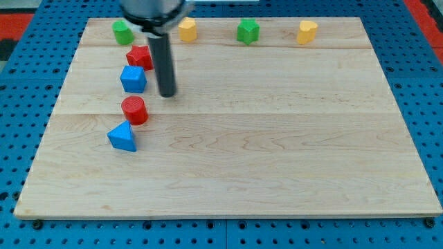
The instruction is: Slightly move the green circle parallel to the top of the red star
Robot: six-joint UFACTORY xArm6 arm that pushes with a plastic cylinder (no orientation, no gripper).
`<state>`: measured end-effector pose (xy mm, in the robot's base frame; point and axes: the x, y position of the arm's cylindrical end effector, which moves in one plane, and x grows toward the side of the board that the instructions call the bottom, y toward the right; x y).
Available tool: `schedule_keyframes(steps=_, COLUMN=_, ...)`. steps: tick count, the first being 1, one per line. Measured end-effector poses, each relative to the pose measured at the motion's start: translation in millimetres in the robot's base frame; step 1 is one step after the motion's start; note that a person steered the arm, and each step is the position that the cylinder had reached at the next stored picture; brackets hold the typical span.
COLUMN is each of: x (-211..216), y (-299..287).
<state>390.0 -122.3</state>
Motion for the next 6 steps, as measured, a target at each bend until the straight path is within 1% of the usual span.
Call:
schedule_keyframes(steps=1, x=-22.8, y=-96.3)
schedule_keyframes(steps=2, x=-24.9, y=-117.7)
schedule_keyframes(steps=3, x=-45.2, y=-101.9)
schedule_keyframes(steps=4, x=-93.1, y=-118.6)
schedule_keyframes(steps=5, x=-92.4, y=-108.5)
schedule_keyframes(steps=6, x=-97.4, y=-114.1)
